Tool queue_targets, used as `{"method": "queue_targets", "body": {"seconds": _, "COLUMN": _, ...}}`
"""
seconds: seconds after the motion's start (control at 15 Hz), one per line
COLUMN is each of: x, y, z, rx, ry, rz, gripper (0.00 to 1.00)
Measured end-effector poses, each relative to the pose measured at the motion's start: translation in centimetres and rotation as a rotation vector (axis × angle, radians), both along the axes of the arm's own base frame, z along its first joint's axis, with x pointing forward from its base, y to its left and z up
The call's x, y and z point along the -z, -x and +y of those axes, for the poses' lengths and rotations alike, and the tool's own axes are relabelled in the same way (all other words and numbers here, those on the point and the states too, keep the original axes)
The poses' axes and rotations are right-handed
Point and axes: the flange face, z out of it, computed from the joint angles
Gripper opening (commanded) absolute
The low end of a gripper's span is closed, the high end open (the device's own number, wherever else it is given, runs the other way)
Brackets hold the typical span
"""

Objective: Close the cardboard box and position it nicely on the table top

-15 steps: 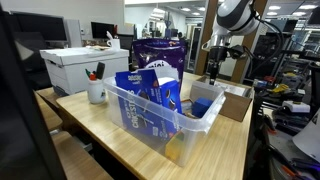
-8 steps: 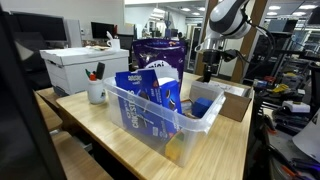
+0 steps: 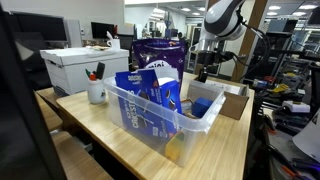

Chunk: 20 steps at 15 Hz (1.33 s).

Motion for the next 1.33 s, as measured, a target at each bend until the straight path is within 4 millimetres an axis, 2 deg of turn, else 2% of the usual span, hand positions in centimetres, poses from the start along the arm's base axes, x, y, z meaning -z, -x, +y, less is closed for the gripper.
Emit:
{"method": "queue_targets", "body": {"seconds": 0.4, "x": -0.2, "y": -1.7, "z": 1.4, "rx": -0.057, "ry": -0.001, "rz": -0.050, "gripper": 0.03}}
{"method": "queue_targets", "body": {"seconds": 0.93, "x": -0.5, "y": -4.6, "z": 2.2, "rx": -0.015, "ry": 0.006, "rz": -0.151, "gripper": 0.03}}
{"method": "queue_targets", "body": {"seconds": 1.0, "x": -0.7, "y": -4.8, "z": 2.2, "rx": -0.009, "ry": 0.008, "rz": -0.156, "gripper": 0.29}}
{"method": "queue_targets", "body": {"seconds": 1.07, "x": -0.9, "y": -5.0, "z": 2.1, "rx": 0.007, "ry": 0.009, "rz": -0.159, "gripper": 0.29}}
{"method": "queue_targets", "body": {"seconds": 1.2, "x": -1.7, "y": -5.3, "z": 2.0, "rx": 0.041, "ry": 0.014, "rz": -0.164, "gripper": 0.40}}
{"method": "queue_targets", "body": {"seconds": 1.27, "x": -2.7, "y": -5.4, "z": 1.9, "rx": 0.064, "ry": 0.027, "rz": -0.169, "gripper": 0.47}}
{"method": "queue_targets", "body": {"seconds": 1.33, "x": -4.0, "y": -5.4, "z": 1.8, "rx": 0.086, "ry": 0.043, "rz": -0.177, "gripper": 0.58}}
